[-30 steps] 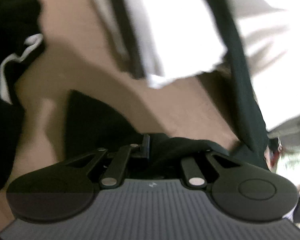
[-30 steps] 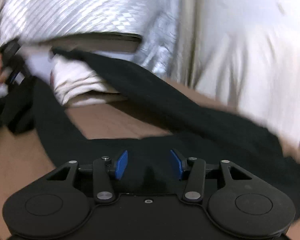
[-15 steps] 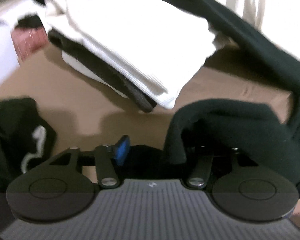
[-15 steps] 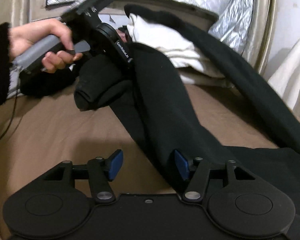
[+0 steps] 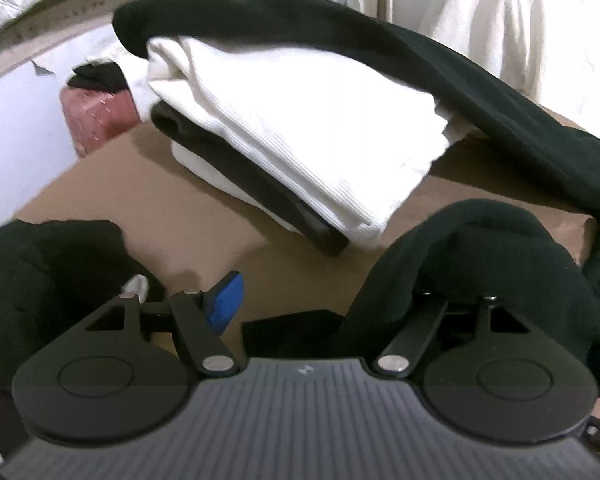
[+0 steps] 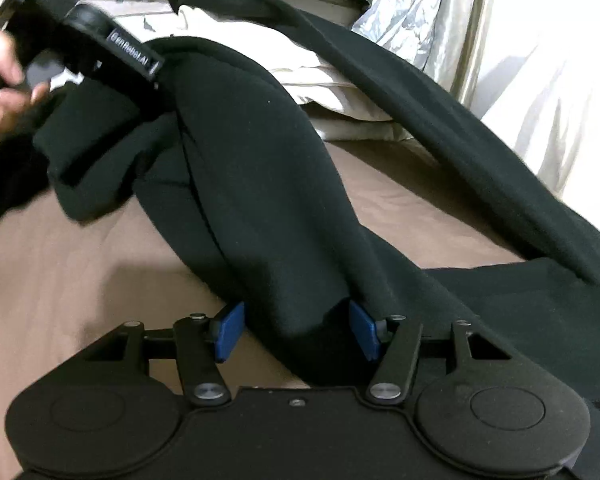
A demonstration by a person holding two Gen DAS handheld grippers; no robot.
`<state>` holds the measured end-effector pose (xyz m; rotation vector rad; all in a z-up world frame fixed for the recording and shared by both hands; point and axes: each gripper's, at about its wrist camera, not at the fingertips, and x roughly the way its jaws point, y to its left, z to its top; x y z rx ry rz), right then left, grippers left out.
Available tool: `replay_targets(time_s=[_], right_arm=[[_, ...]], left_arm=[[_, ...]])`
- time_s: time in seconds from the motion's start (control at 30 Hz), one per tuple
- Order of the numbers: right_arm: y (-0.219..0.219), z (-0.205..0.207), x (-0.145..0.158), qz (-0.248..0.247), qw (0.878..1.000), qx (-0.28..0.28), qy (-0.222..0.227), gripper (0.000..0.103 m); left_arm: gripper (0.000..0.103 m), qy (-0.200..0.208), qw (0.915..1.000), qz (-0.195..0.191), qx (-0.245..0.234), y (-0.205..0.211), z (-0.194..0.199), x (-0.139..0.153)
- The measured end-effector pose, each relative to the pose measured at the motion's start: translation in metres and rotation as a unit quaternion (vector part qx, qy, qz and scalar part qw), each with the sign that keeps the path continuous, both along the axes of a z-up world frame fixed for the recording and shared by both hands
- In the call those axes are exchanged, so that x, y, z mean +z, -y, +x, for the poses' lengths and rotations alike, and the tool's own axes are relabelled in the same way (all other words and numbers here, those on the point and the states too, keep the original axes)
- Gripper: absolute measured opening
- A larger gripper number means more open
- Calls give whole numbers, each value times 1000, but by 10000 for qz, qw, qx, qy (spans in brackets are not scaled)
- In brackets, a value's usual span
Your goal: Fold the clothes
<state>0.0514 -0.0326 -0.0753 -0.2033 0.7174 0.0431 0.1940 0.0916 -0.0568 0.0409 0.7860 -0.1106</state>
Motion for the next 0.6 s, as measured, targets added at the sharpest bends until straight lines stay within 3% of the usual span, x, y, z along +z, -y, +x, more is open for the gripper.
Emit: replay_targets(time_s=[0.07,0.13,0.27,0.43,0.5,0.57,0.6], right_arm=[[5,-10,1,-58,10000,-33,-25,63],[12,-15,1,-37,10000,-76,-38,63],[26,-17,1,40,9997,-232,-71,63],[37,-19,-2,126,9992,-356,-122,63],[39,-22,-1,89,9991,-408,-81,63],[39,-25,1,39,9989,-463,-29,63],[39,-26,2,14,9988,-490,-3,63]], left_arm=[[31,-10,10000,-70,-5,2,1,-1],[16,-107,9996,-253,-8,4,3,-3],[13,-34,9998,-177,108,9,2,-4],[23,93,9994,-113,325,3,0,3],[37,144,9990,-88,412,1,-1,5],[64,67,9986,-88,515,-4,1,7],[69,-9,9983,-95,571,-7,4,7]])
